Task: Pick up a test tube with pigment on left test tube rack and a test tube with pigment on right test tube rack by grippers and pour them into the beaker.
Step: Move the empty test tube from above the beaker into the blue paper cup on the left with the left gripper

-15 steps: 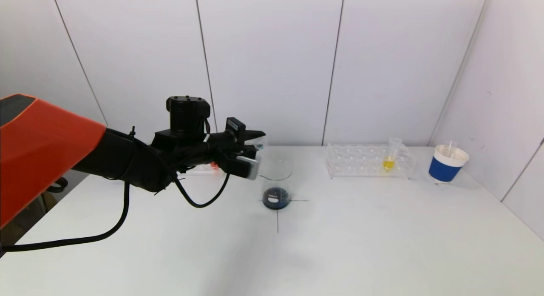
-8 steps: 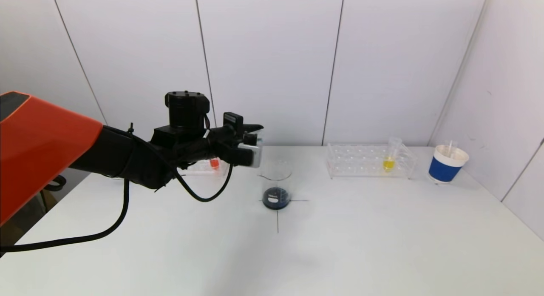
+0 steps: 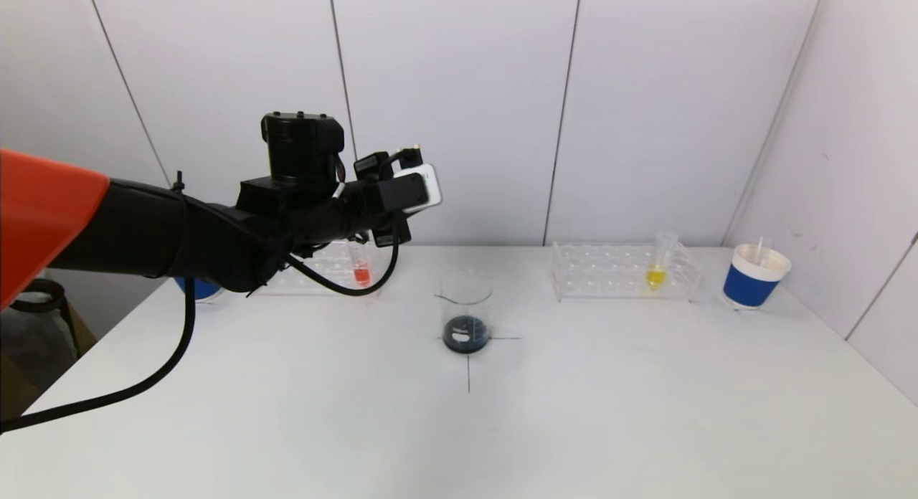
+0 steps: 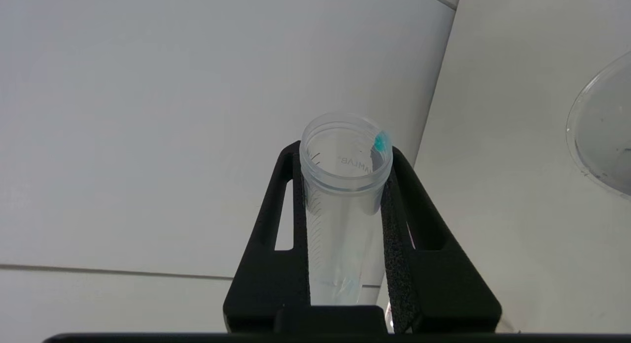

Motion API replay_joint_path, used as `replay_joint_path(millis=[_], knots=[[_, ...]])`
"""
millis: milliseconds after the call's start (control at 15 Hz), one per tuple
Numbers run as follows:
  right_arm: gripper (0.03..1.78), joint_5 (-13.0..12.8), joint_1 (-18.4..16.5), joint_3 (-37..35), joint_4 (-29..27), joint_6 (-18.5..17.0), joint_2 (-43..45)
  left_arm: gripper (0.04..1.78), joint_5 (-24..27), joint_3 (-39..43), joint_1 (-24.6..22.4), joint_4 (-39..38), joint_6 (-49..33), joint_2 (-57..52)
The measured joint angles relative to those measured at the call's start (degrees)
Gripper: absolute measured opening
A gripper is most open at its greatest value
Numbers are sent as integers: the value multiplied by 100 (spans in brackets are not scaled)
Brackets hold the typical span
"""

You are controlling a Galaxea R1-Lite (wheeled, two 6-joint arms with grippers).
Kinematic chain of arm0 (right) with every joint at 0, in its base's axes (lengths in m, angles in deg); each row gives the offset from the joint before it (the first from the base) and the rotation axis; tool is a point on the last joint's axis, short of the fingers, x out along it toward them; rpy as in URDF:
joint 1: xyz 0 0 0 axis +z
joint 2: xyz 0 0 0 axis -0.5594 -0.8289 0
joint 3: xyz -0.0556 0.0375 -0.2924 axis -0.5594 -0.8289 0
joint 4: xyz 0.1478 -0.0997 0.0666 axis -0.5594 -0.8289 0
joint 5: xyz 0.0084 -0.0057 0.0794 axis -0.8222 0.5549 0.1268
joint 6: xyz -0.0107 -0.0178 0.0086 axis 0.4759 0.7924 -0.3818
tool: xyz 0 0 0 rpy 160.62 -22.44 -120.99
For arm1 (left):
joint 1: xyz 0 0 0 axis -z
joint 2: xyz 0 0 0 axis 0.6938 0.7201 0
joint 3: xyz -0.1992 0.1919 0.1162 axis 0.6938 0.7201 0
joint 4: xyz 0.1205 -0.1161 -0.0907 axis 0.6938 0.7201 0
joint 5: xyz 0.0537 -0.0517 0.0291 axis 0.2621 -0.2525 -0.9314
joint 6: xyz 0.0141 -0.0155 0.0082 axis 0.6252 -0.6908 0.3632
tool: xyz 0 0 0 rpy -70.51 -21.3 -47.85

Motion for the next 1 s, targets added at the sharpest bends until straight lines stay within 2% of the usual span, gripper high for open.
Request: replay_joint_path(millis=[333, 533, 667, 1000], knots=[[177, 1, 0, 0, 0, 1, 0, 44, -441, -362, -28, 708, -1337, -391], [177, 1, 0, 0, 0, 1, 0, 44, -573, -530, -61, 841, -2059, -592], [177, 1, 0, 0, 0, 0, 0, 44, -959, -678, -110, 941, -2489, -706], [177, 1, -2, 0, 0, 1, 0, 44, -1246, -1081, -566, 1523, -3560, -973]])
